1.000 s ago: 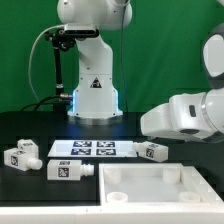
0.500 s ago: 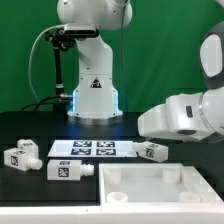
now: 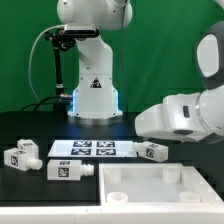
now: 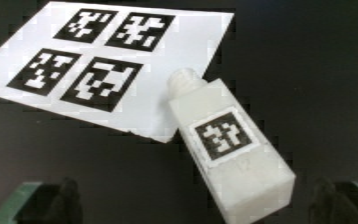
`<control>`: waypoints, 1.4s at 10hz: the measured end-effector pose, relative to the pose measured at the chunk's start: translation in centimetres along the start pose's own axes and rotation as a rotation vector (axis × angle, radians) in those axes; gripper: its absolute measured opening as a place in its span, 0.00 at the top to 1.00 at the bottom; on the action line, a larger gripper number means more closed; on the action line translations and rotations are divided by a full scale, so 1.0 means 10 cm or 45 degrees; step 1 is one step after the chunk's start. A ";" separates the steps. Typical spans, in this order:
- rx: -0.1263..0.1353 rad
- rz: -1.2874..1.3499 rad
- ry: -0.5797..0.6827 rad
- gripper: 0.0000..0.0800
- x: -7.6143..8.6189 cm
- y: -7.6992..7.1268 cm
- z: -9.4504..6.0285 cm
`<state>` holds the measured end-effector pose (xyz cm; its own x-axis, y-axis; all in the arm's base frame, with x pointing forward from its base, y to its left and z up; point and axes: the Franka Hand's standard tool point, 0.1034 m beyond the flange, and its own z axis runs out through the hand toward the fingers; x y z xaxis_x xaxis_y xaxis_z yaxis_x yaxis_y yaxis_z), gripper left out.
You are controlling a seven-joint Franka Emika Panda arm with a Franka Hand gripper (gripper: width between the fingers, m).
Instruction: Assemble one leg
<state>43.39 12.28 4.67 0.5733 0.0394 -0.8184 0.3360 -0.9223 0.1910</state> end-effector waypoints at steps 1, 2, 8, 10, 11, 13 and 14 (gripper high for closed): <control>0.002 0.002 0.000 0.19 0.00 0.01 0.00; 0.018 0.022 -0.010 0.19 -0.01 0.00 0.01; 0.130 0.075 -0.090 0.19 0.00 -0.14 0.06; 0.132 0.077 -0.083 0.19 0.02 -0.12 0.06; 0.112 -0.015 -0.059 0.19 0.04 -0.09 0.04; 0.115 -0.125 -0.029 0.19 0.04 -0.18 -0.01; 0.112 -0.154 -0.028 0.19 0.03 -0.25 0.00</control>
Offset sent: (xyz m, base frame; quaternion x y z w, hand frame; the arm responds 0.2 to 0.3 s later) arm -0.0175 0.0391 -0.0003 0.1267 -0.1238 0.0070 0.9842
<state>42.75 14.61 3.92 0.5161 0.1446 -0.8442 0.3344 -0.9415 0.0431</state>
